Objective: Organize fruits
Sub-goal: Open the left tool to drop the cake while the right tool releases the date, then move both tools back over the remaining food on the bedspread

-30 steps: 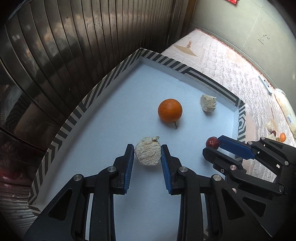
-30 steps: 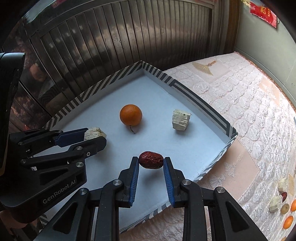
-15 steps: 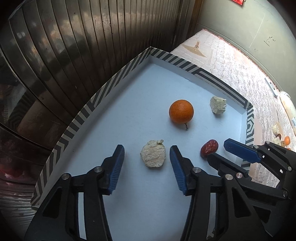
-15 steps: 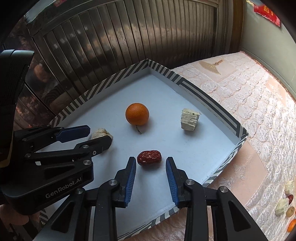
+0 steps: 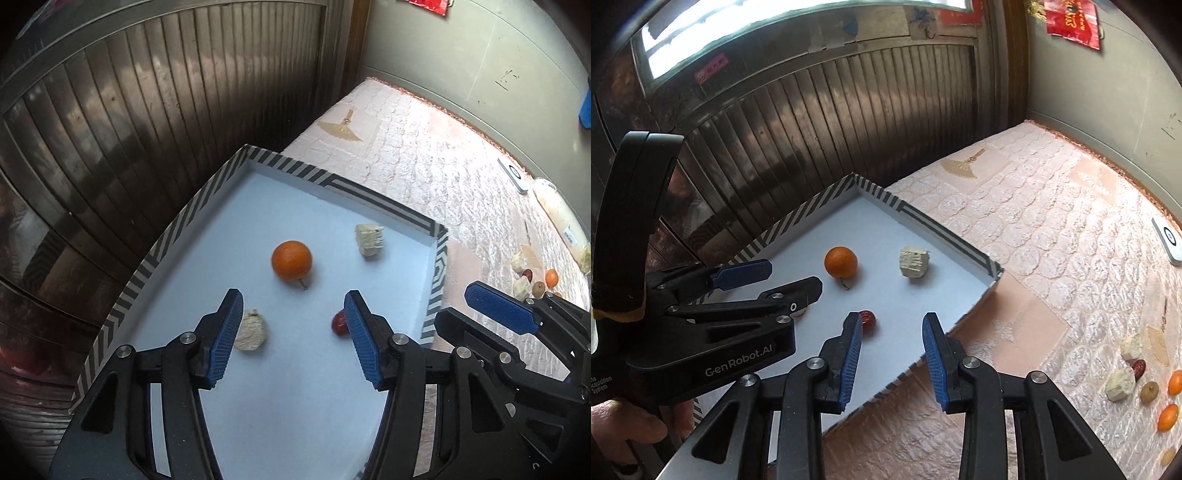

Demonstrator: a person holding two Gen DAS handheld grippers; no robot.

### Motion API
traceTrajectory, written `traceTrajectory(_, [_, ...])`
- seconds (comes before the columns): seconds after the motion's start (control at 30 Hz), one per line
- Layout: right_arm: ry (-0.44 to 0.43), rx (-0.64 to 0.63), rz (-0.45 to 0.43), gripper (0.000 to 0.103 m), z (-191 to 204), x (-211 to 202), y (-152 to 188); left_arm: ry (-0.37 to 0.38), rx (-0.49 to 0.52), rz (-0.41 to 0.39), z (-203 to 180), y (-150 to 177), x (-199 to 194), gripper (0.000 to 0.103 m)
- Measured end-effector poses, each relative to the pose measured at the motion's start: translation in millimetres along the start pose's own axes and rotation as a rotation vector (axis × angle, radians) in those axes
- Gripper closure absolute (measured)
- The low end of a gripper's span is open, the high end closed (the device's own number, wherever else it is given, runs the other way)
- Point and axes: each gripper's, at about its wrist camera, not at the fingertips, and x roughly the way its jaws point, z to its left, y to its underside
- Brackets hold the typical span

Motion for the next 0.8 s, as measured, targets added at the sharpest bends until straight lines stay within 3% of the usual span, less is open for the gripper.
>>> traceTrajectory(0.8, [0.229,0.324,-0.048,0.070,-143.2,-97.8,87.3,0.191,0.321,0.041,-187.1,7.3,9.7,0.046])
